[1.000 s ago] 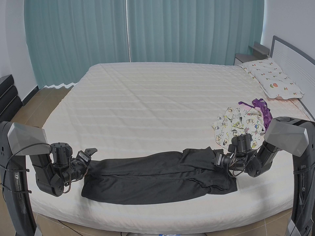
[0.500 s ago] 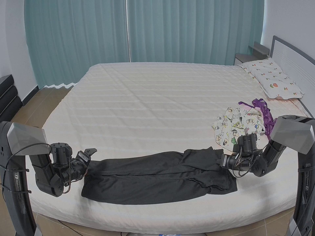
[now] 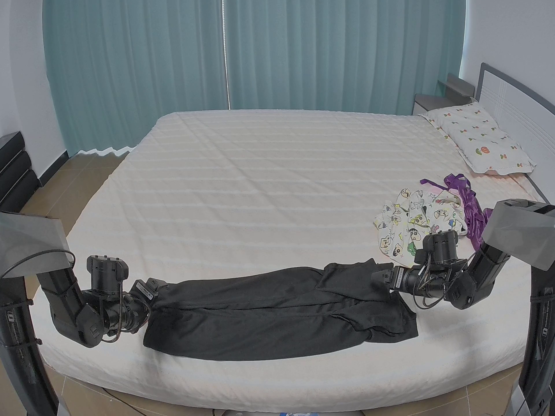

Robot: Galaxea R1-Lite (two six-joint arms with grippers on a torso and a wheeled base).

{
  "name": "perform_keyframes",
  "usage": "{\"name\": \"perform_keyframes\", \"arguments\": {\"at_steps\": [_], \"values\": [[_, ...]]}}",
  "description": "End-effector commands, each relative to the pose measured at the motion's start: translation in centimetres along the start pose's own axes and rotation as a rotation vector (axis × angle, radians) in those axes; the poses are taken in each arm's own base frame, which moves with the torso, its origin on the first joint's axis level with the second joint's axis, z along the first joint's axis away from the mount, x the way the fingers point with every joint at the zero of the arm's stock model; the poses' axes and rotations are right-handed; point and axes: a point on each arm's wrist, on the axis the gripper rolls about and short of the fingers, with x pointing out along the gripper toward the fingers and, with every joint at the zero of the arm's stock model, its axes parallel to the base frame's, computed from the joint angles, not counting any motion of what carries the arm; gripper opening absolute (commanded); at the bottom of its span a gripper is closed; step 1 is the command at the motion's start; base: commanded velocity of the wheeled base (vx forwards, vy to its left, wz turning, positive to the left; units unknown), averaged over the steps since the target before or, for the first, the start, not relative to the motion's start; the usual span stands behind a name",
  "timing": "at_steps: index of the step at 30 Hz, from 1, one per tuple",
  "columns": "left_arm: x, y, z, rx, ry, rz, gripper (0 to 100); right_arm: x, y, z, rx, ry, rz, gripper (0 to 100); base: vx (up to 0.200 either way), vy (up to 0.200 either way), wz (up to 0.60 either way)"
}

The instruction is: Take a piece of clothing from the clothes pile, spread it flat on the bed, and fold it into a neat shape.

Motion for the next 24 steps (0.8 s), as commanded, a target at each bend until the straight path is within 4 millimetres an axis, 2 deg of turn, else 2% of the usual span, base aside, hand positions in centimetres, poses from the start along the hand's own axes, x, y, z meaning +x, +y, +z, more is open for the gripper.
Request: {"name": "perform_keyframes", "arguments": {"at_steps": [1, 11, 14, 24], "values": [[-0.4, -0.9, 0.2, 0.010, -0.017, -0.020, 100, -0.2, 0.3, 0.0, 0.016, -0.003, 0.007, 100, 0.000, 0.000, 0.00], [2.5, 0.6, 0.0, 0.042, -0.044, 0.077, 100, -0.1, 0.4, -0.2, 0.027, 0.009, 0.006, 100, 0.000, 0.000, 0.00], [3.1, 0.6, 0.4, 0.042, -0.058, 0.078, 100, -0.5, 0.0, -1.0, 0.038, 0.029, -0.005, 100, 0.000, 0.000, 0.00], [4.5, 0.0, 0.9, 0.042, -0.081, 0.060, 100, -1.1, 0.2, -0.3, 0.079, 0.005, 0.002, 100, 0.000, 0.000, 0.00]]}}
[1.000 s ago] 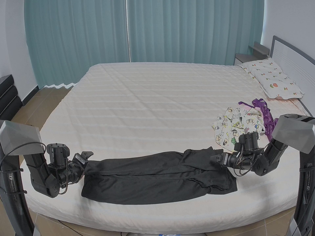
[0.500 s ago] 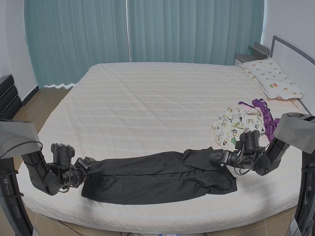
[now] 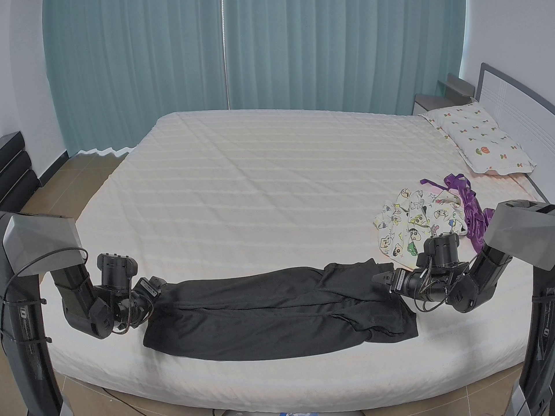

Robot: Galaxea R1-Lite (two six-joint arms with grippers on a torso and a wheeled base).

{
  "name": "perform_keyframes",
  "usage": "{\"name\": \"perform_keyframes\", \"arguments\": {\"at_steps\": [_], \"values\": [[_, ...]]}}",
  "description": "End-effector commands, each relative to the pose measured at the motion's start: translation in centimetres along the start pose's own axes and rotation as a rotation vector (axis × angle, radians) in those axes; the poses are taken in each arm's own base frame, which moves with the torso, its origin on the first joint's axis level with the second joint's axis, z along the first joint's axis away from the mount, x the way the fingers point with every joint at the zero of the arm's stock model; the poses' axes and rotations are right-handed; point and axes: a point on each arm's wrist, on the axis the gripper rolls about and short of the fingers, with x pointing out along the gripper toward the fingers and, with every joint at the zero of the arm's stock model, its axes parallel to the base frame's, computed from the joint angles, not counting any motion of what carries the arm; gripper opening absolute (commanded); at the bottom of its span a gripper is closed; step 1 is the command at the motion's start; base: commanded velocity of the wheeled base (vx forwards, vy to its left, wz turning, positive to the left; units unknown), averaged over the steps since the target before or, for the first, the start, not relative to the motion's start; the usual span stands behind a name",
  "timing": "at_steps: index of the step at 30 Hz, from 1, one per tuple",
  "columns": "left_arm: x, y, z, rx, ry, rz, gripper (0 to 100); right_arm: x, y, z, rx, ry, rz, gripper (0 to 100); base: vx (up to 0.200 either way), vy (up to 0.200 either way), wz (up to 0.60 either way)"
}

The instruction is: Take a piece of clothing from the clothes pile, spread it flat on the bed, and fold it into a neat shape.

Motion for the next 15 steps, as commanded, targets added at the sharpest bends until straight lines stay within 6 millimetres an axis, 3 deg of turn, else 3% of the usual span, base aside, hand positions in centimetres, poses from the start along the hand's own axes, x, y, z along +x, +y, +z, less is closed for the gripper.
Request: {"name": "perform_keyframes", "arguments": {"at_steps": [1, 2, 3, 15], "values": [[0.89, -0.15, 0.02, -0.001, -0.003, -0.001, 100, -0.53, 0.31, 0.43, 0.010, -0.015, 0.010, 100, 0.000, 0.000, 0.00], [0.95, -0.17, 0.04, 0.001, -0.004, 0.000, 100, -0.64, 0.39, 0.54, 0.014, -0.019, 0.012, 100, 0.000, 0.000, 0.00], [1.04, -0.13, 0.01, 0.001, -0.003, 0.005, 0, -0.70, 0.49, 0.58, 0.017, -0.021, 0.014, 100, 0.000, 0.000, 0.00], [1.12, -0.01, 0.06, 0.029, -0.016, 0.079, 0, -1.06, 0.72, 0.57, 0.020, -0.020, 0.018, 100, 0.000, 0.000, 0.00]]}}
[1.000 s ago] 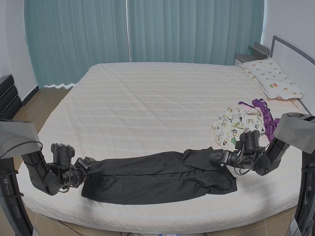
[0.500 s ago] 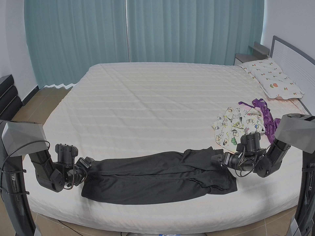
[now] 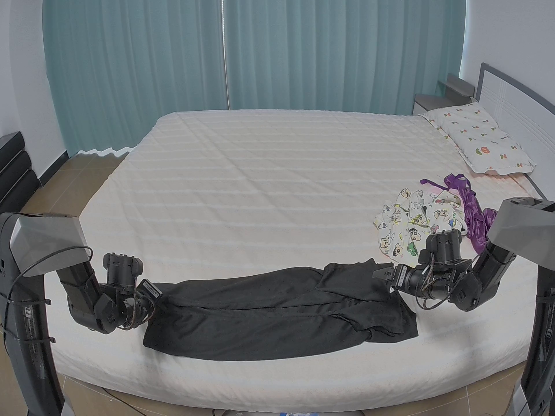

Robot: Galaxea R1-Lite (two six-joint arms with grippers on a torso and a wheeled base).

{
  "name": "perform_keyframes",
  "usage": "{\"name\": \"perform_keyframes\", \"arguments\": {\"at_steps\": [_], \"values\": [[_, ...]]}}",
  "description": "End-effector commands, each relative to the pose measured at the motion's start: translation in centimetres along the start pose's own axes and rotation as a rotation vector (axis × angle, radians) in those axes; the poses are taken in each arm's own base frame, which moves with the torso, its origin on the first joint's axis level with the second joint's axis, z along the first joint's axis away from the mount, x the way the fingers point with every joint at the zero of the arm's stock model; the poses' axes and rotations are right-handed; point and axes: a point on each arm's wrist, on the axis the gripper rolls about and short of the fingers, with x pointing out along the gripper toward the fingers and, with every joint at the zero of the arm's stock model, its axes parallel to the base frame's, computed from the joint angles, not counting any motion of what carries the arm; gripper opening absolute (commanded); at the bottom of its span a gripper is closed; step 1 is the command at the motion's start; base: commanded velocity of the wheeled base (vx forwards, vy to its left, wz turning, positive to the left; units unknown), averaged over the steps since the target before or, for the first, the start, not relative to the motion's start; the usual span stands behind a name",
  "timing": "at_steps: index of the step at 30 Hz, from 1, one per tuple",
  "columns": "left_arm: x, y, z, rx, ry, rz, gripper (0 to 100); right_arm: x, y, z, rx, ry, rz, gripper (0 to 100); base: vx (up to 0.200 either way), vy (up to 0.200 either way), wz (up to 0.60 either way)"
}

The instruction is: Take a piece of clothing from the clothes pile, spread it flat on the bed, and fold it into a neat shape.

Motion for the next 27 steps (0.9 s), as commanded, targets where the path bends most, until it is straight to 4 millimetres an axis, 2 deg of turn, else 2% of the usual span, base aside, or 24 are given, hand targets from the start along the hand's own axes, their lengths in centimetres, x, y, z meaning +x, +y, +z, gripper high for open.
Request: {"name": "perform_keyframes", "arguments": {"at_steps": [1, 4, 8, 16, 20, 27], "values": [[-0.1, -0.2, 0.2, -0.003, -0.011, -0.009, 0, -0.6, 0.2, 0.1, 0.000, -0.005, 0.004, 100, 0.000, 0.000, 0.00], [-0.3, -0.6, 0.6, -0.012, -0.047, -0.025, 0, -1.5, 0.2, -0.5, 0.000, 0.019, 0.008, 100, 0.000, 0.000, 0.00], [-0.3, -1.1, 0.8, -0.020, -0.093, -0.065, 0, -1.8, 1.3, -1.0, 0.017, 0.035, 0.028, 100, 0.000, 0.000, 0.00], [-0.4, -1.5, 1.1, -0.059, -0.125, -0.106, 0, -1.1, 2.7, -1.9, 0.056, 0.115, 0.005, 100, 0.000, 0.000, 0.00], [-0.5, -1.6, 1.3, -0.078, -0.131, -0.115, 0, -1.1, 3.2, -1.2, 0.127, 0.137, -0.032, 100, 0.000, 0.000, 0.00], [-0.5, -1.7, 1.4, -0.097, -0.132, -0.121, 0, -0.2, 3.4, -1.6, 0.130, 0.156, -0.090, 100, 0.000, 0.000, 0.00]]}}
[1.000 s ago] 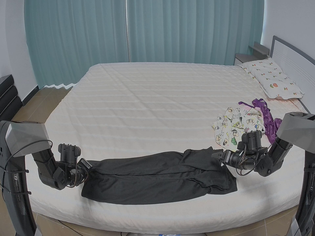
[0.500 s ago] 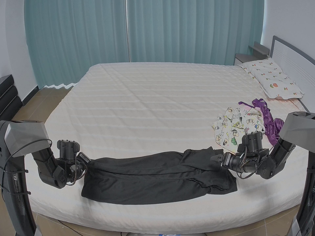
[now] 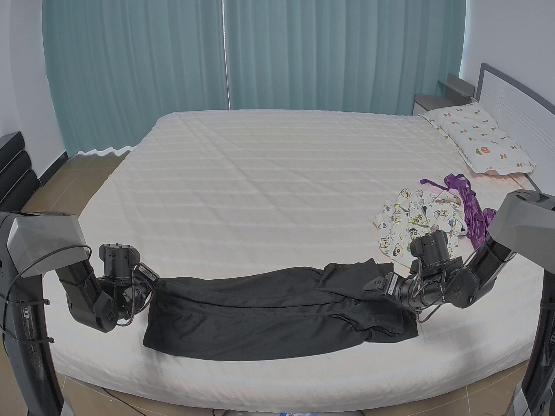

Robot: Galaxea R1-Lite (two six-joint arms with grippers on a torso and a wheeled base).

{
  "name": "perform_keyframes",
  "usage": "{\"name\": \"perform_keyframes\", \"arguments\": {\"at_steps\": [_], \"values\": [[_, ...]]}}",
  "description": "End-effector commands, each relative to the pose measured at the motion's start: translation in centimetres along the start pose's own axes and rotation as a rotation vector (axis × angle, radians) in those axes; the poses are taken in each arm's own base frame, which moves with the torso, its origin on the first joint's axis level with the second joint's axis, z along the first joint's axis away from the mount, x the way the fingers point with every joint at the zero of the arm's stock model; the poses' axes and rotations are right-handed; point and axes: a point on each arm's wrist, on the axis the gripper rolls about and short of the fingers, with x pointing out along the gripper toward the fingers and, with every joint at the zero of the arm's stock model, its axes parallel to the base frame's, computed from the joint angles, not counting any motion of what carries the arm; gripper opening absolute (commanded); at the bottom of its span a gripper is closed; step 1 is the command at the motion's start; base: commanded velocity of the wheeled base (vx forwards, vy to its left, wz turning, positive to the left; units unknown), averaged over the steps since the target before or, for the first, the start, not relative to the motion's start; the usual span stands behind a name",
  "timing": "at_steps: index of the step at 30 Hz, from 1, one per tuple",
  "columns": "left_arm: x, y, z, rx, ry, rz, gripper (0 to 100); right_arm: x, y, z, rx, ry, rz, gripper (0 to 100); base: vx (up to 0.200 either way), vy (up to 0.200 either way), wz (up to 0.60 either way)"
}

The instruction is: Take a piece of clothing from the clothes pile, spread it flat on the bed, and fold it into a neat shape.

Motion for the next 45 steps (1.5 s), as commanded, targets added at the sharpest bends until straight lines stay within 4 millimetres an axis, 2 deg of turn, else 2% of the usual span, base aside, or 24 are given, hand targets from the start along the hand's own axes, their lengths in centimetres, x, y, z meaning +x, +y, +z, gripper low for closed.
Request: {"name": "perform_keyframes", "arguments": {"at_steps": [1, 5, 6, 8, 14, 15, 22, 29, 33, 37, 42, 45], "values": [[-0.1, -0.1, 0.1, -0.004, -0.005, -0.006, 0, 0.9, 0.3, 0.0, -0.004, 0.000, -0.005, 100, 0.000, 0.000, 0.00], [0.0, -0.1, 0.1, -0.003, -0.004, -0.005, 0, 1.5, 0.1, -0.2, -0.003, 0.007, -0.018, 100, 0.000, 0.000, 0.00], [-0.1, -0.1, 0.1, -0.004, -0.005, -0.006, 0, 2.7, 0.0, -0.5, -0.006, 0.006, -0.040, 100, 0.000, 0.000, 0.00], [0.0, -0.1, 0.2, -0.004, -0.006, -0.005, 0, 3.5, 0.1, -0.5, -0.011, -0.012, -0.052, 100, 0.000, 0.000, 0.00], [0.0, -0.1, 0.2, -0.004, -0.006, -0.005, 0, 4.7, 0.5, 0.1, 0.024, -0.056, -0.063, 100, 0.000, 0.000, 0.00], [0.0, -0.1, 0.2, -0.005, -0.006, -0.003, 0, 4.8, 0.7, 0.3, 0.037, -0.076, -0.065, 0, 0.000, 0.000, 0.00], [0.0, 0.0, 0.1, -0.005, -0.003, -0.001, 0, 4.2, 0.9, 0.5, 0.039, -0.089, -0.064, 0, 0.000, 0.000, 0.00], [0.2, -0.2, 0.5, -0.013, -0.021, -0.024, 0, 2.6, 1.8, 2.4, 0.116, -0.156, -0.017, 0, 0.000, 0.000, 0.00], [0.3, -0.4, 1.1, -0.028, -0.059, -0.068, 0, 2.5, 2.1, 4.0, 0.164, -0.234, 0.046, 0, 0.000, 0.000, 0.00], [0.4, -0.7, 1.7, -0.040, -0.084, -0.094, 0, 2.5, 2.2, 4.7, 0.168, -0.291, 0.089, 0, 0.000, 0.000, 0.00], [0.5, -1.3, 2.8, -0.095, -0.141, -0.154, 0, 2.1, 2.8, 6.8, 0.221, -0.467, 0.220, 0, 0.000, 0.000, 0.00], [0.3, -1.5, 3.5, -0.133, -0.167, -0.188, 0, 2.4, 2.4, 7.4, 0.252, -0.547, 0.238, 0, 0.000, 0.000, 0.00]]}}
